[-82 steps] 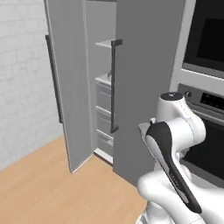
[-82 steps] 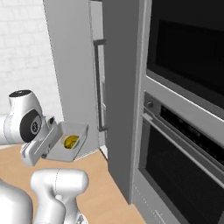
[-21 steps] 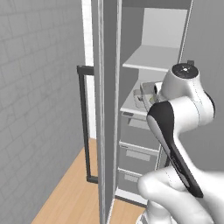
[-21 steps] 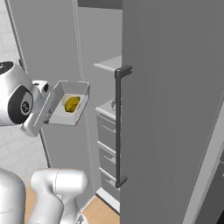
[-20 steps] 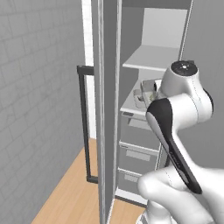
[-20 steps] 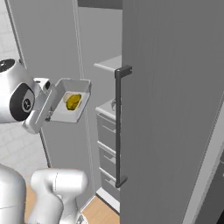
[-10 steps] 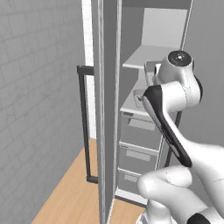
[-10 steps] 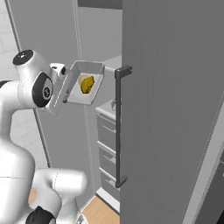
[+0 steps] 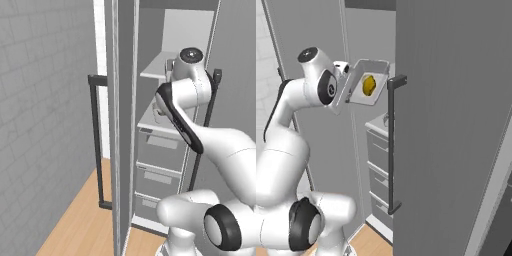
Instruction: Take the meat container that has the fish and place it on the second highest rack of the freezer. Then take the vegetable container that has the garlic and lemon and place it on the highest rack of the freezer.
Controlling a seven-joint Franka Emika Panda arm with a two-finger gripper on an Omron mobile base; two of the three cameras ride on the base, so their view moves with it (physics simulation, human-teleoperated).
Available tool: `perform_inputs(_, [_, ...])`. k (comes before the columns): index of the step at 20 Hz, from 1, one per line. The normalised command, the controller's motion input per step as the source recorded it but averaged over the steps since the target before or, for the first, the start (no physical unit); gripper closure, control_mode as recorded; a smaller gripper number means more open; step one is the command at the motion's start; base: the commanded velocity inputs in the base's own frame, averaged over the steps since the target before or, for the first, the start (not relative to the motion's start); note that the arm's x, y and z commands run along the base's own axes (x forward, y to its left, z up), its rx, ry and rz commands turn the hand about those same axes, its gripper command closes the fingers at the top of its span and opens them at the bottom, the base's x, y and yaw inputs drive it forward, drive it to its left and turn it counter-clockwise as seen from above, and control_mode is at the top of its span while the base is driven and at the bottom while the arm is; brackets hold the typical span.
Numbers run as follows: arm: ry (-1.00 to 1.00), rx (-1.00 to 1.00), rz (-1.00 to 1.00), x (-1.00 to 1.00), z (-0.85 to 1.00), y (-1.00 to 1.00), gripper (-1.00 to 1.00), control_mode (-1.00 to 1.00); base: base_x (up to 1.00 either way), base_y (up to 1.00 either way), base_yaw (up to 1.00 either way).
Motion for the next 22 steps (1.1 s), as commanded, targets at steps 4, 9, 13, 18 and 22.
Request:
perform_inputs(4, [0.0, 0.0, -0.05, 0.7, 0.0, -0.34, 1.0, -1.0, 0.0, 0.0, 0.0])
perform_inputs(9, [0.0, 0.0, -0.02, 0.62, 0.03, -0.22, 1.0, -1.0, 0.0, 0.0, 0.0])
perform_inputs(13, [0.0, 0.0, 0.0, 0.66, 0.0, 0.0, 1.0, -1.0, 0.0, 0.0, 0.0])
perform_inputs(18, [0.0, 0.0, 0.0, 0.67, 0.01, -0.14, 1.0, -1.0, 0.0, 0.0, 0.0])
perform_inputs(22, [0.0, 0.0, 0.0, 0.62, 0.18, -0.09, 1.0, -1.0, 0.0, 0.0, 0.0])
